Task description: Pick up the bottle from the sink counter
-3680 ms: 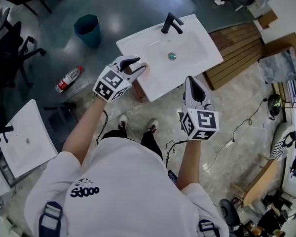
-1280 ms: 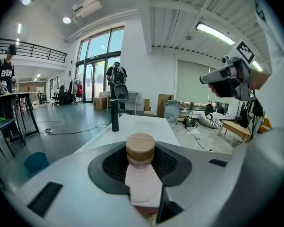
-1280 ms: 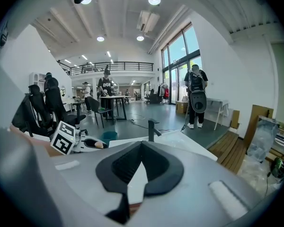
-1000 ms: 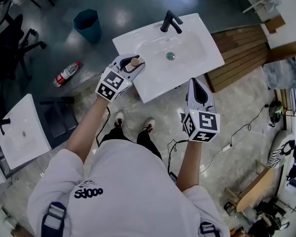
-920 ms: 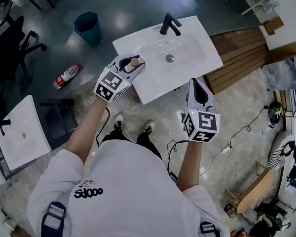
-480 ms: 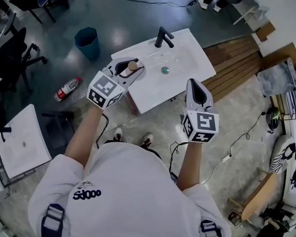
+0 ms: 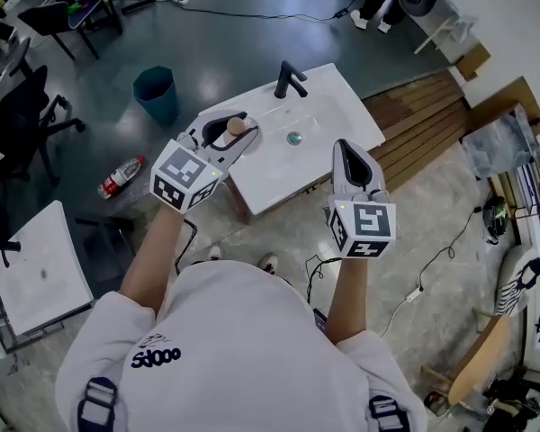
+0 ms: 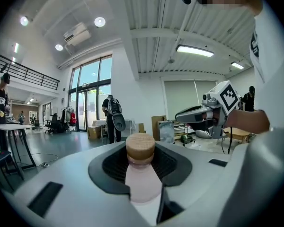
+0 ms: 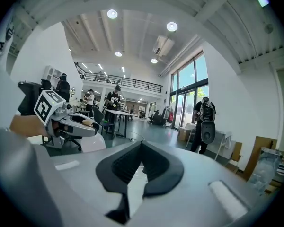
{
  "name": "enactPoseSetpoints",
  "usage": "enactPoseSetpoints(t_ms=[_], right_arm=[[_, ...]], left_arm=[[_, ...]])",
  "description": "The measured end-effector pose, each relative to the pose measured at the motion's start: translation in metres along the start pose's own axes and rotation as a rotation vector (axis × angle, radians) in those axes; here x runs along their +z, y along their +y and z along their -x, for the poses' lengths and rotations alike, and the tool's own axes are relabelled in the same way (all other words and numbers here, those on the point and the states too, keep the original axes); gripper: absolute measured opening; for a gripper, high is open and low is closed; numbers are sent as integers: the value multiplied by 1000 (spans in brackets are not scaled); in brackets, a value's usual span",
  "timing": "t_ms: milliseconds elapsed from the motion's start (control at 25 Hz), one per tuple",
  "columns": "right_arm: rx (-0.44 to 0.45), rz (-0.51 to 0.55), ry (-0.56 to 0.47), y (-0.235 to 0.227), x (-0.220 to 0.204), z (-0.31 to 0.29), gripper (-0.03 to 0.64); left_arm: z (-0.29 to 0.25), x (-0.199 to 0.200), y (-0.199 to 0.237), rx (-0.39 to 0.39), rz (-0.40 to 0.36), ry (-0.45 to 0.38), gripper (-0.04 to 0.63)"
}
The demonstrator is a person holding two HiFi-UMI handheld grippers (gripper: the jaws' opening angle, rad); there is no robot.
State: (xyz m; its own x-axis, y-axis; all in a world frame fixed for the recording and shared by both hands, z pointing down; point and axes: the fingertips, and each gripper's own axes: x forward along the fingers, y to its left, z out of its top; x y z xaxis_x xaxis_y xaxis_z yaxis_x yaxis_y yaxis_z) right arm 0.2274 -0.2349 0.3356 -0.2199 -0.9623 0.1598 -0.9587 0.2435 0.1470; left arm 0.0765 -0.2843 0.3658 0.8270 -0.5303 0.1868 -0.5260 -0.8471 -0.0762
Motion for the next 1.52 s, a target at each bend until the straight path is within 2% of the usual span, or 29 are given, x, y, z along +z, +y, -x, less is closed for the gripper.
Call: enactPoseSetpoints(t_ms=[480,1520], right_arm=[[35,41,-15,17,10,8,11],[30,32,45,25,-9,10,9]], left_arm=[[28,29,-8,19,-32,-57,127],[30,13,-13,-6,-13,-36,126]])
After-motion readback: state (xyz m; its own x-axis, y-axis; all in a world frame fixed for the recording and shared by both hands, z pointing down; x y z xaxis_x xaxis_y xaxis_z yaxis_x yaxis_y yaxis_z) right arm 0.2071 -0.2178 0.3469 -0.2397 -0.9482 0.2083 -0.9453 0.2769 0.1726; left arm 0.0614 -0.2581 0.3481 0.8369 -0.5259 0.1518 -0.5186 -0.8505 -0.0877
